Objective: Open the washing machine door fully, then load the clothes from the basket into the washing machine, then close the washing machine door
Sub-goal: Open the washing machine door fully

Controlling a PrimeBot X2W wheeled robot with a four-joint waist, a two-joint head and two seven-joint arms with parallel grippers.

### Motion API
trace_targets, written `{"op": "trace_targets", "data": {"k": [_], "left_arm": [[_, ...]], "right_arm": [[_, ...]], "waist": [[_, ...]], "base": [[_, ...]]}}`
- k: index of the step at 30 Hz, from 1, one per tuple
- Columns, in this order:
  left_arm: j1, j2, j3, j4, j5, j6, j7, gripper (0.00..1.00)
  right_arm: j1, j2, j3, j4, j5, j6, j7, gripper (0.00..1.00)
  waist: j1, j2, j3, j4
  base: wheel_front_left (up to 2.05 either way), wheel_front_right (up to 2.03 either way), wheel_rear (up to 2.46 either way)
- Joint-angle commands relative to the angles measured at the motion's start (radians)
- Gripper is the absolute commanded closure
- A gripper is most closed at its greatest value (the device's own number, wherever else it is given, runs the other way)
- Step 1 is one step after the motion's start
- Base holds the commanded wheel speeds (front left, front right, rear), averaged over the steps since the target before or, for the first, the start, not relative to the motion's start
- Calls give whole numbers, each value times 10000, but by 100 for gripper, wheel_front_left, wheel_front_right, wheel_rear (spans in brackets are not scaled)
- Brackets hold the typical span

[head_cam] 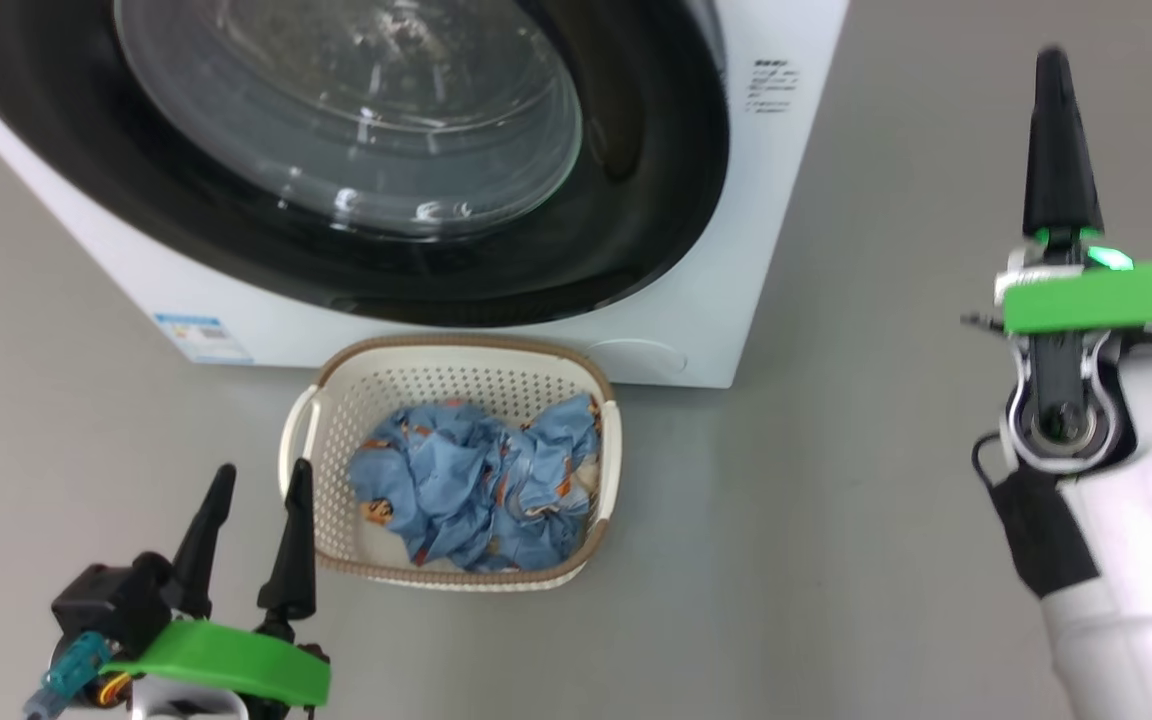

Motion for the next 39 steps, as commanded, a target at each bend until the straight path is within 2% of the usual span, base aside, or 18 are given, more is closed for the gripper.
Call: {"op": "trace_targets", "data": {"k": [1, 6, 8, 12, 16, 26, 39], "left_arm": [[-425, 188, 295, -250, -53, -27, -65, 0], [-735, 163, 159, -221, -153, -27, -65, 0], [-849, 157, 110, -205, -191, -27, -65, 0], [-1053, 130, 28, -170, -268, -27, -65, 0], [-1202, 118, -22, -166, -332, -27, -65, 0], [-1528, 137, -100, -224, -460, -27, -65, 0], [-1841, 90, -233, -242, -561, -27, -65, 0]], "right_arm": [[-427, -52, 420, -160, 400, 14, -46, 100], [-1473, -1065, 1566, -77, 2876, 14, 124, 100], [-1820, -1504, 1921, -138, 3780, 14, 540, 100], [-2410, -2292, 2517, -3, 4892, 14, 1582, 100], [-2921, -2745, 2883, 191, 5718, 14, 2827, 100], [-3802, -2923, 2911, 1169, 6855, 14, 5315, 100], [-4471, -2741, 2873, 1869, 6610, 14, 6510, 100]], "waist": [[0, 0, 303, 308], [0, 0, 738, 694], [0, 0, 909, 834], [0, 0, 1210, 1077], [0, 0, 1467, 1234], [0, 0, 2078, 1357], [0, 0, 2641, 1423]], "base": [[0, 0, 0], [0, 0, 0], [0, 0, 0], [0, 0, 0], [0, 0, 0], [0, 0, 0], [0, 0, 0]]}}
